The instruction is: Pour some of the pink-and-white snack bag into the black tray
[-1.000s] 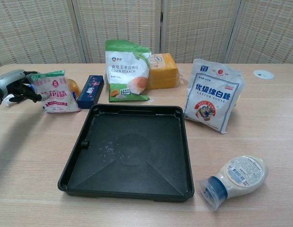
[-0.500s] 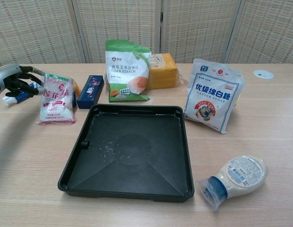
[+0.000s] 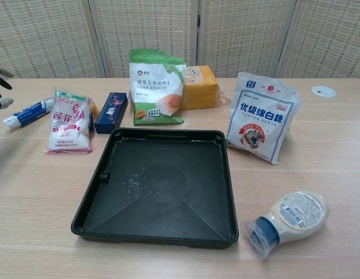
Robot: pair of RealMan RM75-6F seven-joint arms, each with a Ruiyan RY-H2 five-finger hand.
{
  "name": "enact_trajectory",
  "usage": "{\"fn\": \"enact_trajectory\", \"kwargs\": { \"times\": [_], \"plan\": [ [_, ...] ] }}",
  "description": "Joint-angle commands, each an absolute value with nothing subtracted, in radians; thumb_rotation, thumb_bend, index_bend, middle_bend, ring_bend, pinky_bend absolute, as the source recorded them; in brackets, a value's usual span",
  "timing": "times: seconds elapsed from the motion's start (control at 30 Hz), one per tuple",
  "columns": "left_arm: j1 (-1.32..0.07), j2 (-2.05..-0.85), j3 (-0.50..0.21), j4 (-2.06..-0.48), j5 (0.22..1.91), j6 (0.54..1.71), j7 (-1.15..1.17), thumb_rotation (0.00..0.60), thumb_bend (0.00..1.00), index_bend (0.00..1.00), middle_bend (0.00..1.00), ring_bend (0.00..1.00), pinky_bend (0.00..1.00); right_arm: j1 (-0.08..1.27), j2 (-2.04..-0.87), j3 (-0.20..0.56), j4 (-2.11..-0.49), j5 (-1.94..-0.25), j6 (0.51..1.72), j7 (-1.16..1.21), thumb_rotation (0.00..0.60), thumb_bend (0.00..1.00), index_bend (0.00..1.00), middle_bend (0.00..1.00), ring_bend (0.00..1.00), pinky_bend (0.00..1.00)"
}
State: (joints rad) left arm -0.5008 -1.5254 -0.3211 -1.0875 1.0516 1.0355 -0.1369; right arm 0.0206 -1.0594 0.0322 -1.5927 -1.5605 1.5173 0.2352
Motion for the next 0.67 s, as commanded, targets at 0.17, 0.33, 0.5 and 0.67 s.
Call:
{"fn": "enact_trajectory", "kwargs": {
  "times": [0.17,0.33,0.5,0.67],
  "plan": [
    [-0.368,-1.434,-0.239,-1.242,1.133,1.259,0.008,0.600,0.44,0.21,0.23,0.21,0.26,0.044,-1.053,0.037,-1.606,-1.545,1.475,0.224,0.600,0.55,0.00,0.09,0.15,0.18],
    [-0.298,-1.400,-0.202,-1.334,1.179,1.380,0.062,0.600,0.44,0.21,0.22,0.21,0.22,0.060,-1.054,0.039,-1.614,-1.545,1.455,0.225,0.600,0.55,0.00,0.09,0.15,0.18],
    [-0.242,-1.367,-0.147,-1.424,1.233,1.456,0.137,0.600,0.44,0.20,0.21,0.19,0.20,0.067,-1.059,0.041,-1.616,-1.554,1.456,0.226,0.600,0.55,0.00,0.09,0.15,0.18],
    [-0.193,-1.356,-0.099,-1.497,1.278,1.516,0.194,0.600,0.44,0.20,0.21,0.18,0.17,0.071,-1.070,0.038,-1.613,-1.559,1.455,0.224,0.600,0.55,0.00,0.09,0.17,0.18]
  ]
}}
